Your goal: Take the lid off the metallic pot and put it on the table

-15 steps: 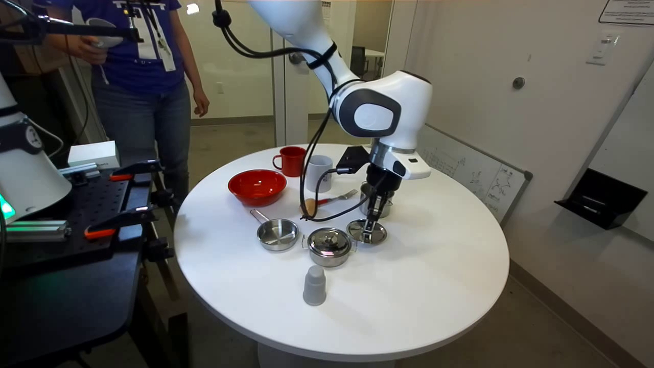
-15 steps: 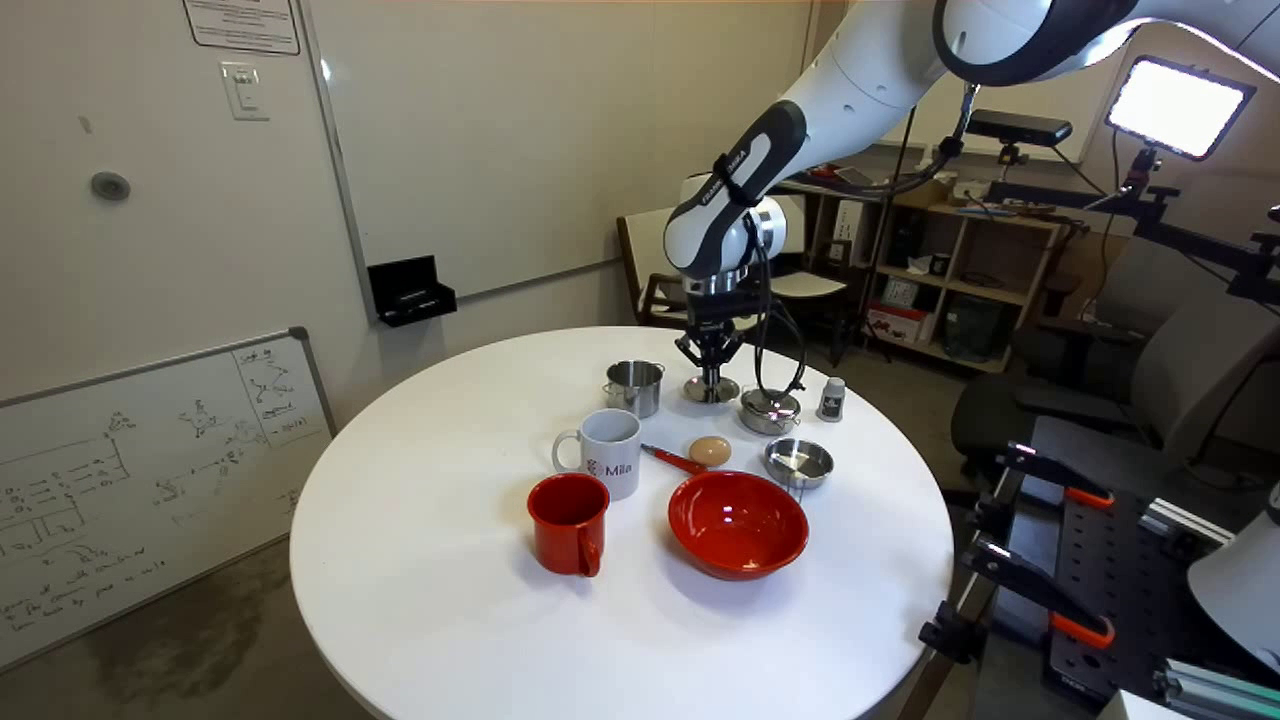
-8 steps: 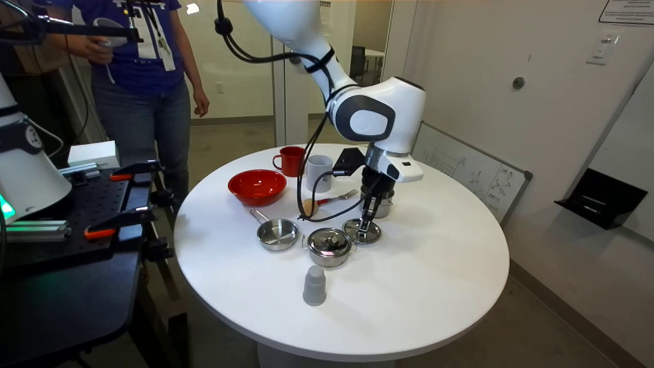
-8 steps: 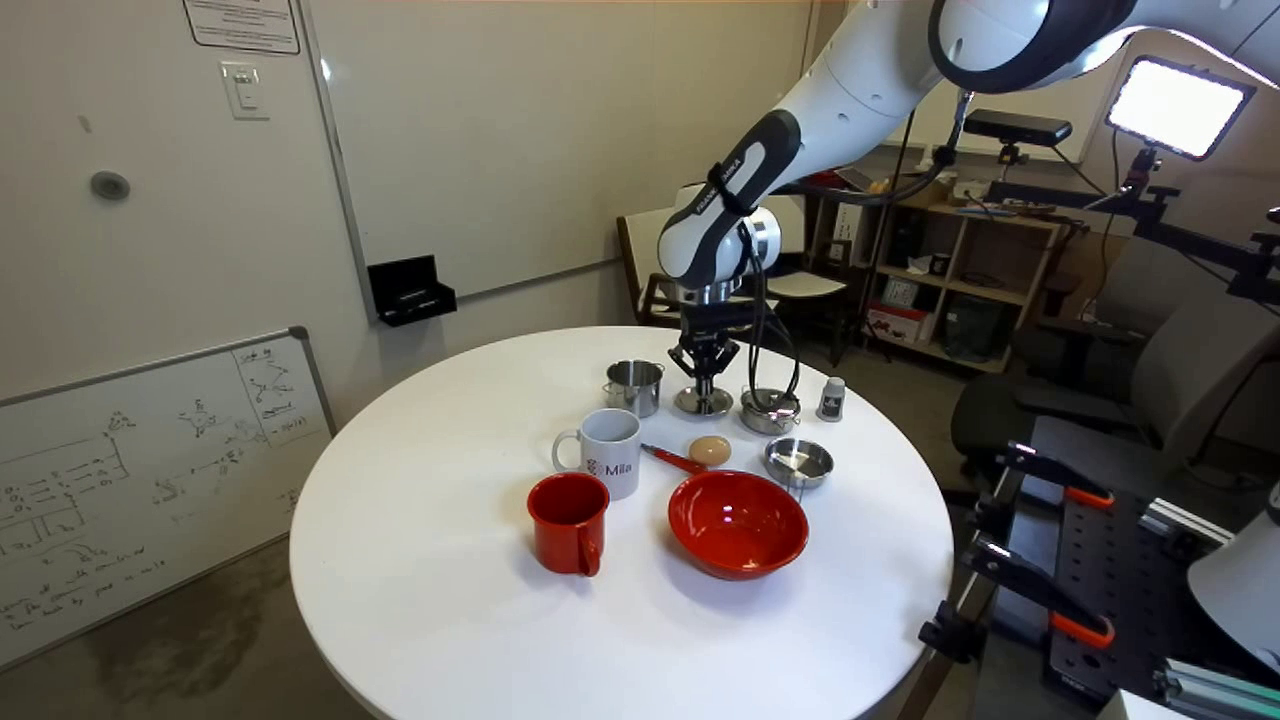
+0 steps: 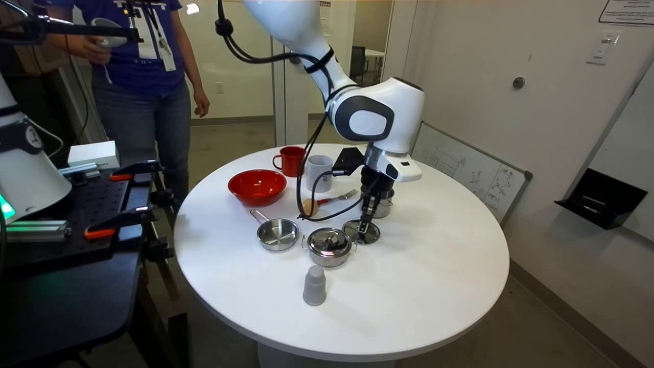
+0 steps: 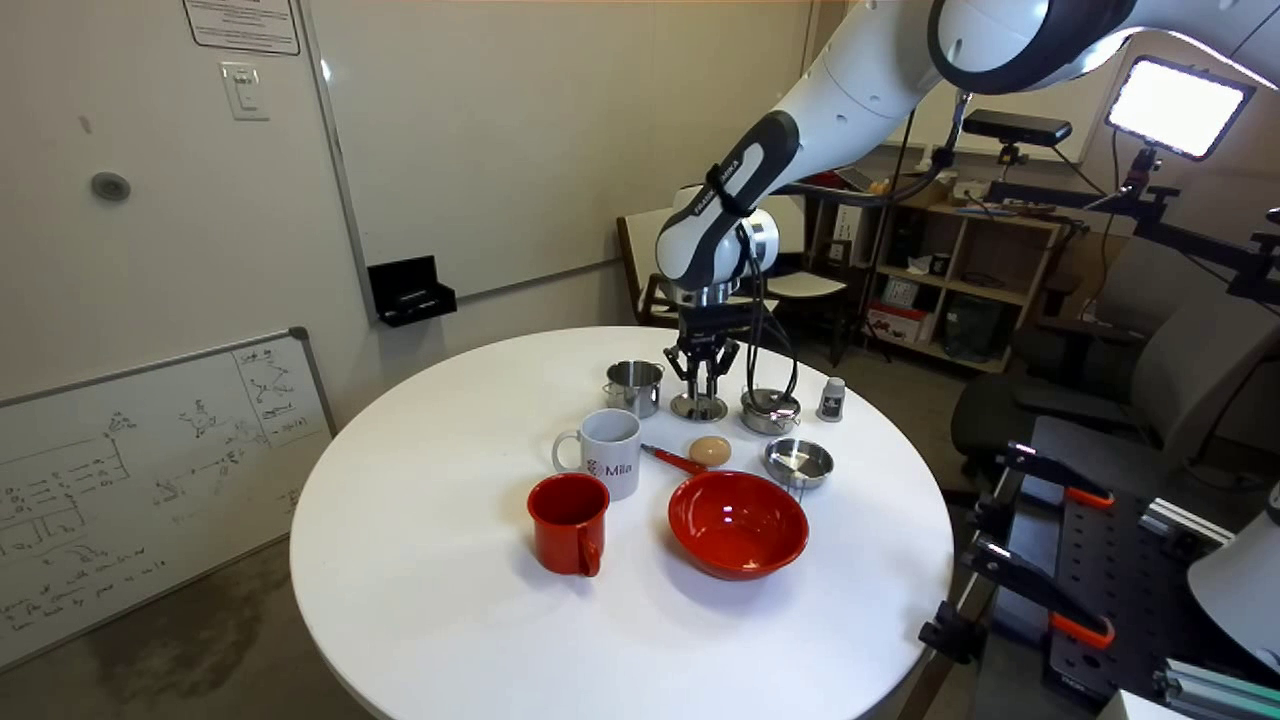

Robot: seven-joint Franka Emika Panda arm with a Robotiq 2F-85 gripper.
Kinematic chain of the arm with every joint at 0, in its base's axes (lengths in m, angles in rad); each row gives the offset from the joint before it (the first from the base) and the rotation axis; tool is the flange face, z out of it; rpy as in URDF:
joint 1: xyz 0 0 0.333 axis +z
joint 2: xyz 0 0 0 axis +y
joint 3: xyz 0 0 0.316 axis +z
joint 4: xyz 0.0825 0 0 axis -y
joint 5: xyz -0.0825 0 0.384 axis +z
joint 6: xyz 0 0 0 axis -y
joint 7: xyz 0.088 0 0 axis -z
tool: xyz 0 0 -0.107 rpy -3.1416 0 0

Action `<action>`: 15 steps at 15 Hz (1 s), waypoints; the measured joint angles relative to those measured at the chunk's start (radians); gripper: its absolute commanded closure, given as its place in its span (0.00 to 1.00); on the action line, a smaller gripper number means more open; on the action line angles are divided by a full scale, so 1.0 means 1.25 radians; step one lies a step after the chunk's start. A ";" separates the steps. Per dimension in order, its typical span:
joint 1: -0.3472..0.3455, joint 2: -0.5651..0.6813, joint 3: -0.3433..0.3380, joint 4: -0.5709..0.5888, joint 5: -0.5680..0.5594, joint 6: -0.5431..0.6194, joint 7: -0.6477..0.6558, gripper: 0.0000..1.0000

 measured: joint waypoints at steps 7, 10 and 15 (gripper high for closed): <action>0.000 -0.004 -0.005 0.000 0.000 0.010 0.001 0.00; 0.004 -0.023 -0.020 -0.002 0.000 0.023 0.005 0.00; 0.019 -0.067 -0.055 -0.014 -0.004 0.025 0.012 0.00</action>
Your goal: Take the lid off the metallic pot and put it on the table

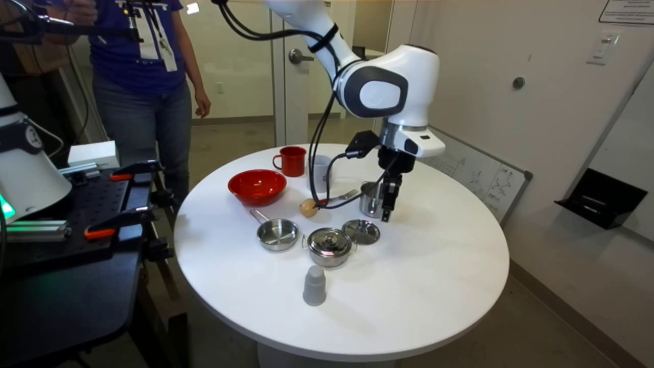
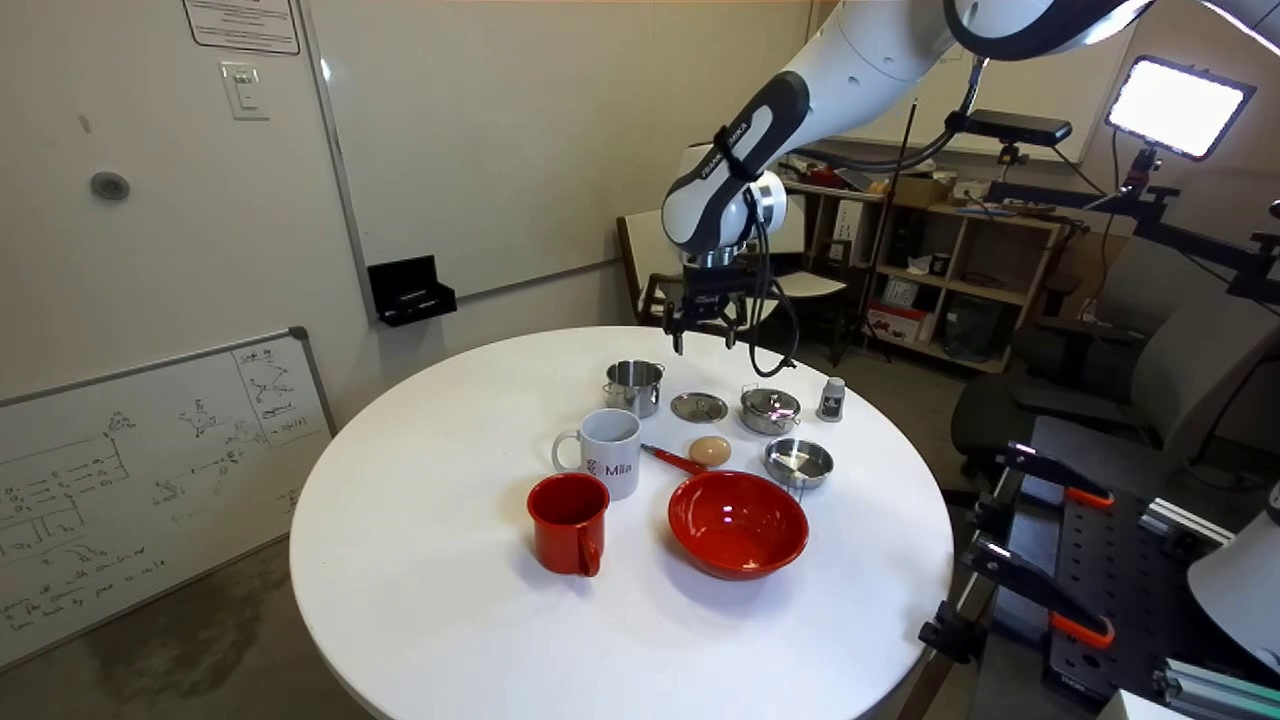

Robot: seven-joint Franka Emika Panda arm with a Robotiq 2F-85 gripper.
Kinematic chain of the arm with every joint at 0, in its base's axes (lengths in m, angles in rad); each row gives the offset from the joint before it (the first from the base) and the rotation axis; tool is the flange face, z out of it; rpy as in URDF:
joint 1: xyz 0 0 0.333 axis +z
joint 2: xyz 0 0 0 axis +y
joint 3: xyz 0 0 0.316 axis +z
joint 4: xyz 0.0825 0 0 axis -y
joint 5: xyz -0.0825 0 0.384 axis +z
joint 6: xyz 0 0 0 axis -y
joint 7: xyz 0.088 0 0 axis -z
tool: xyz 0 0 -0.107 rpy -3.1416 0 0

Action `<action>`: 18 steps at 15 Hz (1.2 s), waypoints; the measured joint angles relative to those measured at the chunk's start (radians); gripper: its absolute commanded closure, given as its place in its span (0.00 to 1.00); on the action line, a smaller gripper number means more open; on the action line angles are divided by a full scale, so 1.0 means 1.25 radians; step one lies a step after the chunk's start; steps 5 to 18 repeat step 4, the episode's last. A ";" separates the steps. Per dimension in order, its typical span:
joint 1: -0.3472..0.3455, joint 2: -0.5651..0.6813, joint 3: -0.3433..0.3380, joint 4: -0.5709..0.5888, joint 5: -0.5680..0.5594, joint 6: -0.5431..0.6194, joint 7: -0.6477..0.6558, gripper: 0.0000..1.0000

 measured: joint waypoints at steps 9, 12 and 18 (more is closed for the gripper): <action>0.002 -0.030 0.010 -0.010 0.000 0.026 -0.025 0.00; 0.002 -0.030 0.010 -0.010 0.000 0.026 -0.025 0.00; 0.002 -0.030 0.010 -0.010 0.000 0.026 -0.025 0.00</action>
